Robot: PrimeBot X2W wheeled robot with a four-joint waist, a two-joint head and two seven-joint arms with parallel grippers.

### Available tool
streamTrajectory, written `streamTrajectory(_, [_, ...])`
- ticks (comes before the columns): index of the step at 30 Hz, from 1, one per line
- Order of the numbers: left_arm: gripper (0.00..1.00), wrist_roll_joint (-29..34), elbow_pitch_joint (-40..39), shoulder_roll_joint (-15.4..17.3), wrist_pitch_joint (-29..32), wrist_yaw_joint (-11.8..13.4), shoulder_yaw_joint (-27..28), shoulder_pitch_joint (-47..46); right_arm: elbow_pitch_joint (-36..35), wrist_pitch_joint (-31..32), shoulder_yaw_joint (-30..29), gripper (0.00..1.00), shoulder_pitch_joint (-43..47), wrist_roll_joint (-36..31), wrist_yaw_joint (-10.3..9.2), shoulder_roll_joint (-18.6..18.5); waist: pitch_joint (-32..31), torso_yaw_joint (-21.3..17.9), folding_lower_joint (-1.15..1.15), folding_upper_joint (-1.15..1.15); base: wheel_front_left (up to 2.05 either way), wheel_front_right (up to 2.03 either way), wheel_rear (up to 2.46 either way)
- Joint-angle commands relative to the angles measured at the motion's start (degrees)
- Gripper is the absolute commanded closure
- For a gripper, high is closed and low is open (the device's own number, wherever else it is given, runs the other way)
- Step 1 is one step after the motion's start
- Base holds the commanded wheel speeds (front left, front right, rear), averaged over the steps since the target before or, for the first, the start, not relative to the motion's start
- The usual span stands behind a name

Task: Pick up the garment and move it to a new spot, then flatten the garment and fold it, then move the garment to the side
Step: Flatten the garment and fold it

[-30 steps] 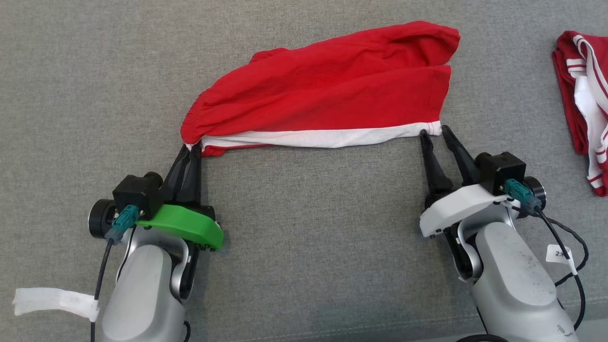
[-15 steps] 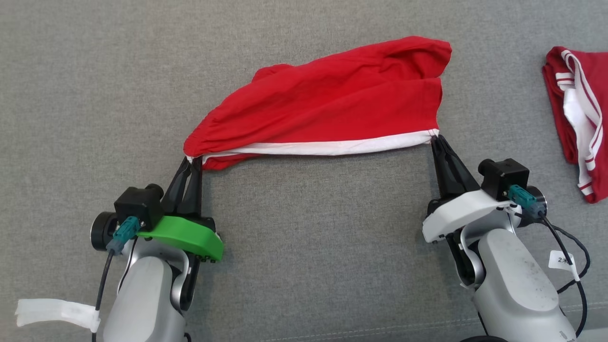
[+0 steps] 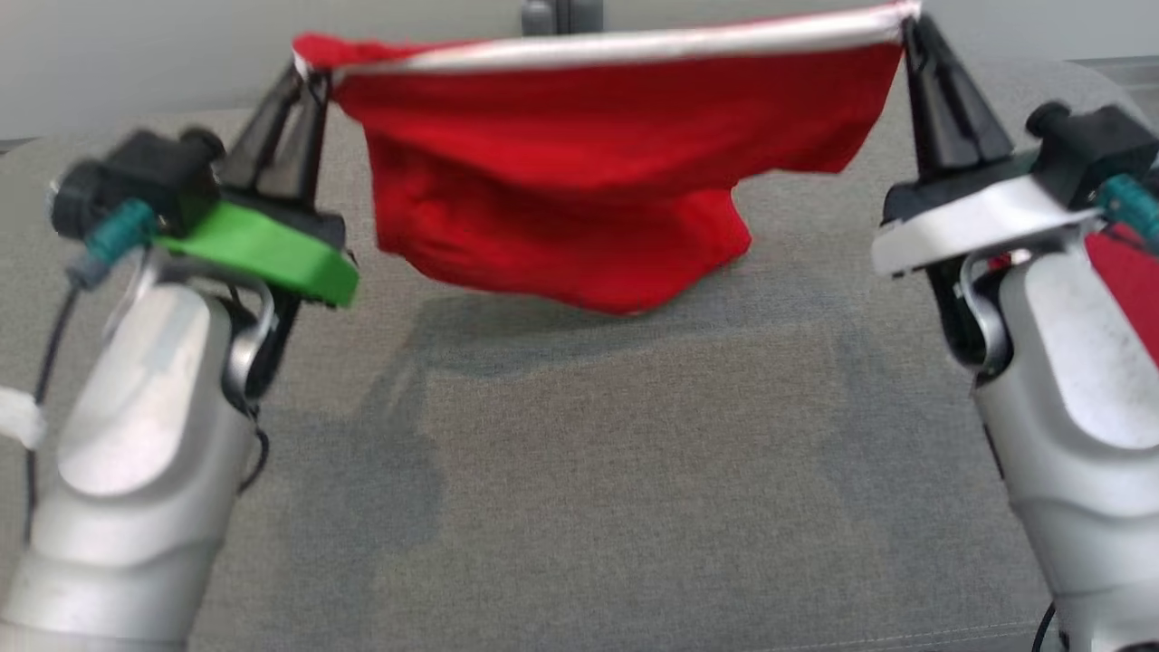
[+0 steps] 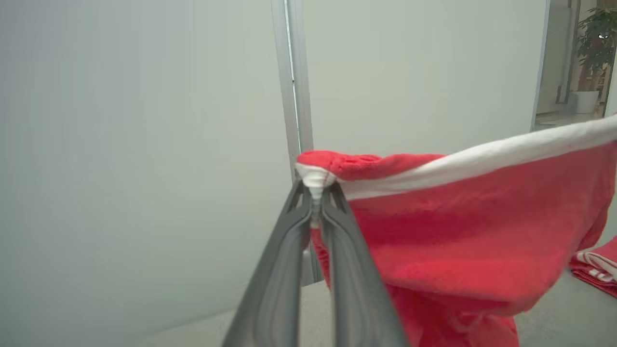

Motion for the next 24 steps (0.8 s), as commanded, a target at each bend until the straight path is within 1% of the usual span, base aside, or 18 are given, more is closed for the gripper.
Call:
streamTrajectory(1, [1.0,-0.55,-0.08,1.53,1.01,0.05,-0.54,-3.63,-0.06,-0.03,0.24,1.0,-2.7,0.11,-0.1,-0.73,0.71,0.53,0.0,0.0,0.0,0.0,0.0])
streamTrajectory(2, [1.0,-0.47,0.34,2.81,2.34,0.05,-1.39,-6.46,0.07,0.37,0.58,1.0,-5.27,-0.09,-0.1,-1.41,1.9,0.49,0.0,0.0,0.0,0.0,0.0])
streamTrajectory(4, [1.0,-2.03,1.1,3.92,4.58,0.05,-2.39,-12.24,0.73,1.28,1.33,1.0,-10.62,-0.68,-0.1,-2.67,4.86,0.4,0.0,0.0,0.0,0.0,0.0])
streamTrajectory(6, [1.0,-2.13,2.09,5.28,6.4,0.05,-3.1,-18.53,1.81,2.63,2.02,1.0,-15.82,-1.12,-0.1,-3.76,8.72,0.47,0.0,0.0,0.0,0.0,0.0])
streamTrajectory(7, [1.0,-2.49,2.93,5.33,7.45,0.05,-3.2,-21.82,2.31,3.4,2.35,1.0,-18.82,-1.34,-0.1,-4.48,11.07,0.76,0.0,0.0,0.0,0.0,0.0])
streamTrajectory(9, [1.0,-0.62,4.43,5.86,8.71,0.05,-4.56,-28.98,3.21,4.9,2.34,1.0,-25.46,-1.75,-0.11,-6.17,16.3,1.37,0.0,0.0,0.0,0.0,0.0])
streamTrajectory(10, [1.0,-0.36,5.65,5.64,8.61,0.06,-4.77,-32.02,4.04,5.18,2.36,1.0,-28.42,-2.03,-0.11,-6.65,18.59,1.51,0.0,0.0,0.0,0.0,0.0])
streamTrajectory(12, [1.0,1.49,8.77,5.36,6.79,0.13,-5.38,-36.72,7.08,4.81,1.84,1.0,-33.14,-3.01,-0.1,-6.77,21.27,1.6,0.0,0.0,0.0,0.0,0.0])
streamTrajectory(15, [1.0,1.97,12.6,4.33,2.78,1.52,-3.79,-43.69,11.27,3.85,0.42,1.0,-41.66,-5.39,-0.11,-6.59,24.42,1.46,0.0,0.0,0.0,0.0,0.0])
streamTrajectory(17, [1.0,1.97,15.72,3.44,0.63,1.59,-3.58,-45.84,14.46,2.75,-0.67,1.0,-45.35,-7.26,-0.12,-6.46,25.63,1.54,0.0,0.0,0.0,0.0,0.0])
streamTrajectory(21, [1.0,1.48,20.88,2.13,-1.88,1.21,-3.55,-46.34,19.15,0.85,-1.29,1.0,-49.24,-9.97,-0.12,-5.79,25.89,1.42,0.0,0.0,0.0,0.0,0.0])
streamTrajectory(24, [1.0,0.13,23.58,1.15,-2.51,0.75,-3.32,-44.24,20.79,0.16,-0.75,1.0,-49.25,-10.05,-0.13,-5.35,26.49,1.06,0.0,0.0,0.0,0.0,0.0])
